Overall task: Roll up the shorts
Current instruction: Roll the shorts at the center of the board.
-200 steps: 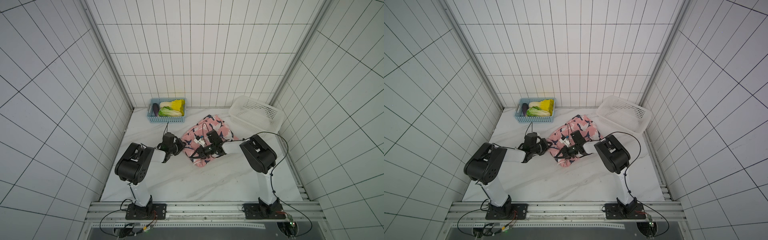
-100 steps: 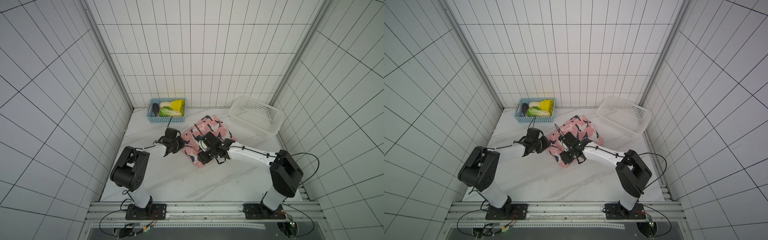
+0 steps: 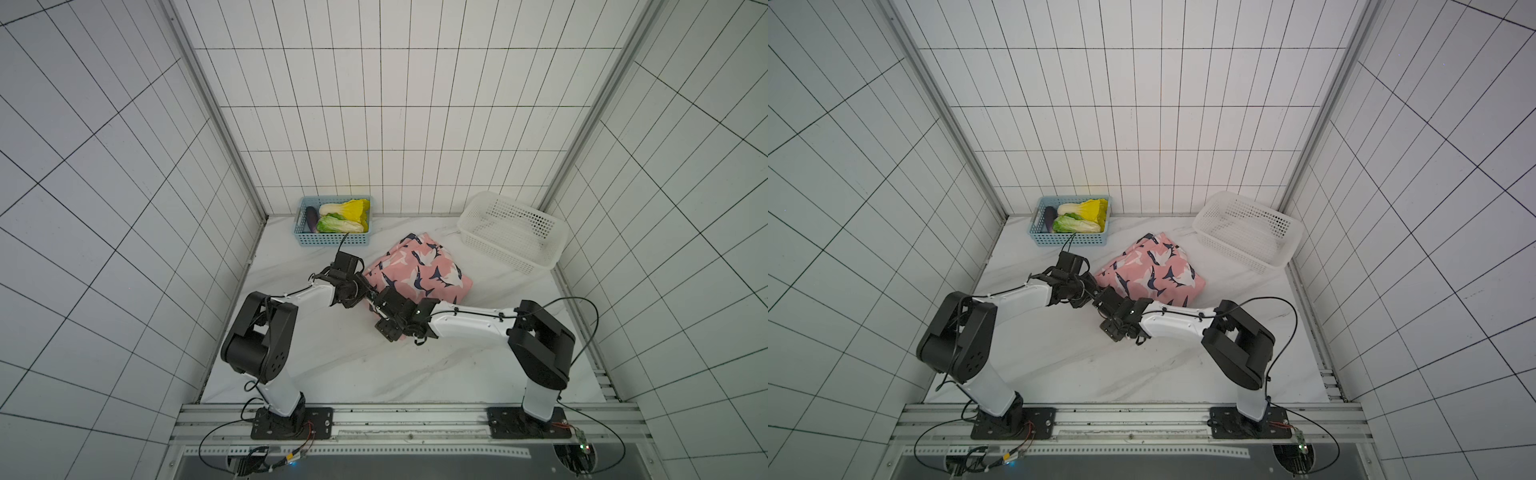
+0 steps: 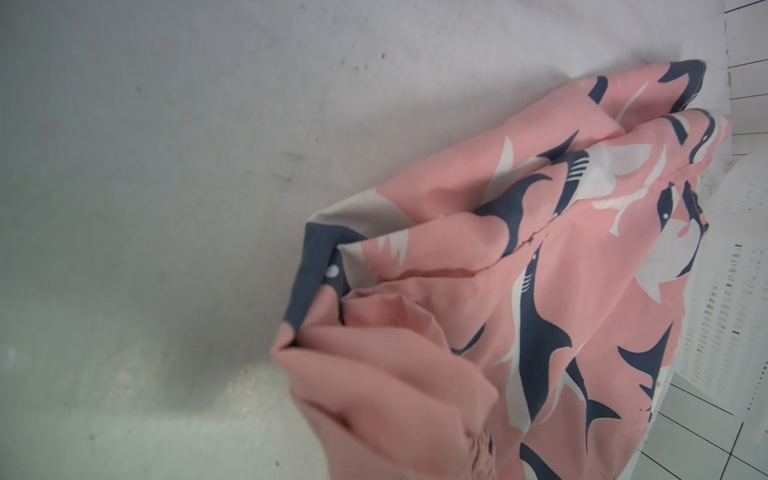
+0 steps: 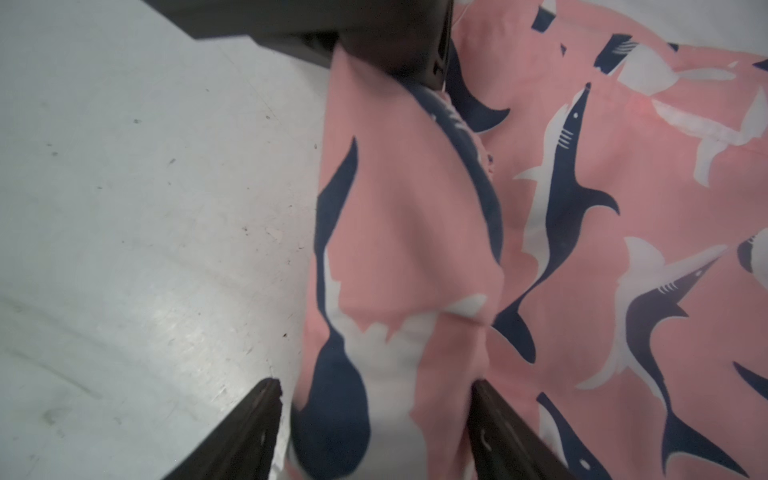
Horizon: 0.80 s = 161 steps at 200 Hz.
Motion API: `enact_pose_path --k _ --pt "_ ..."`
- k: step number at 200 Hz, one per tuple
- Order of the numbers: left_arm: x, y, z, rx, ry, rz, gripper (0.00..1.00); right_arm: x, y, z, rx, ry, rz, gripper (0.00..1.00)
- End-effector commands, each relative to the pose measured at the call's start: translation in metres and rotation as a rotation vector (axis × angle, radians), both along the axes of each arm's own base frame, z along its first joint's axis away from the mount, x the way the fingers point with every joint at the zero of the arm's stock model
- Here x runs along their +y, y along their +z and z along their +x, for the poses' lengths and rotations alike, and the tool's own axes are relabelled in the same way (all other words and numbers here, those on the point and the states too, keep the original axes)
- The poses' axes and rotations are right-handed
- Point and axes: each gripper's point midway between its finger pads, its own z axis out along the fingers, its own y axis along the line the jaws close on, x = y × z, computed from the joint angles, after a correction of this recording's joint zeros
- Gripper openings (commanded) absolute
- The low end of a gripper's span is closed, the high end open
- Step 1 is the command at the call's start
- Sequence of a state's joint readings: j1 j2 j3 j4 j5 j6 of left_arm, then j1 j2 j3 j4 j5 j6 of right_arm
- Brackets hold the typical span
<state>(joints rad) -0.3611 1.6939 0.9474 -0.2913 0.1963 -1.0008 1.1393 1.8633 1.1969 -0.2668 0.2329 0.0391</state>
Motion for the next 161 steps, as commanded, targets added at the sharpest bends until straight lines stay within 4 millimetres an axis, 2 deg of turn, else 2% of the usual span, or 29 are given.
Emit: enact_pose_path --k 1,8,20,28,36,40,55,61,67,82,116,128,142,161 --pt "-0.008 0.002 0.0 0.032 0.007 -0.037 0.0 0.012 0.005 0.016 -0.074 -0.035 0.031 0.66" --pt "-0.009 0.002 0.0 0.034 0.006 -0.037 0.0 0.011 0.0 0.015 -0.065 -0.033 0.017 0.56" --pt "-0.008 0.004 0.001 0.029 0.007 -0.034 0.0 0.009 -0.007 0.012 -0.036 -0.025 0.009 0.28" --pt "-0.008 0.005 0.002 0.023 0.004 -0.033 0.0 0.007 -0.011 0.009 -0.005 -0.021 0.012 0.13" --pt "-0.008 0.009 0.004 0.012 -0.005 -0.028 0.0 0.006 -0.014 0.006 0.037 -0.017 0.024 0.05" --pt "-0.008 0.01 0.005 0.004 -0.012 -0.025 0.08 0.006 -0.015 0.004 0.065 -0.011 0.038 0.0" --pt "-0.005 0.019 0.007 -0.02 -0.03 0.0 0.49 0.003 -0.018 -0.002 0.191 -0.017 0.11 0.0" --pt "-0.002 0.022 0.008 -0.027 -0.034 0.013 0.6 0.003 -0.019 -0.005 0.257 -0.017 0.15 0.0" --pt "0.0 0.025 0.008 -0.035 -0.039 0.027 0.66 0.003 -0.02 -0.007 0.325 -0.02 0.194 0.0" --pt "0.01 0.035 0.007 -0.066 -0.033 0.064 0.74 0.002 -0.023 -0.007 0.464 -0.047 0.28 0.0" --pt "0.03 0.058 -0.002 -0.202 -0.004 0.073 0.8 0.006 -0.021 -0.008 0.691 -0.075 0.473 0.0" --pt "0.031 0.063 -0.006 -0.258 0.001 0.048 0.84 0.006 -0.021 -0.008 0.751 -0.088 0.523 0.0" --pt "0.03 0.058 -0.011 -0.285 0.002 0.013 0.89 0.006 -0.023 -0.007 0.794 -0.097 0.558 0.0" --pt "0.021 0.046 -0.011 -0.299 -0.015 -0.073 0.9 0.006 -0.029 -0.008 0.861 -0.119 0.606 0.0"
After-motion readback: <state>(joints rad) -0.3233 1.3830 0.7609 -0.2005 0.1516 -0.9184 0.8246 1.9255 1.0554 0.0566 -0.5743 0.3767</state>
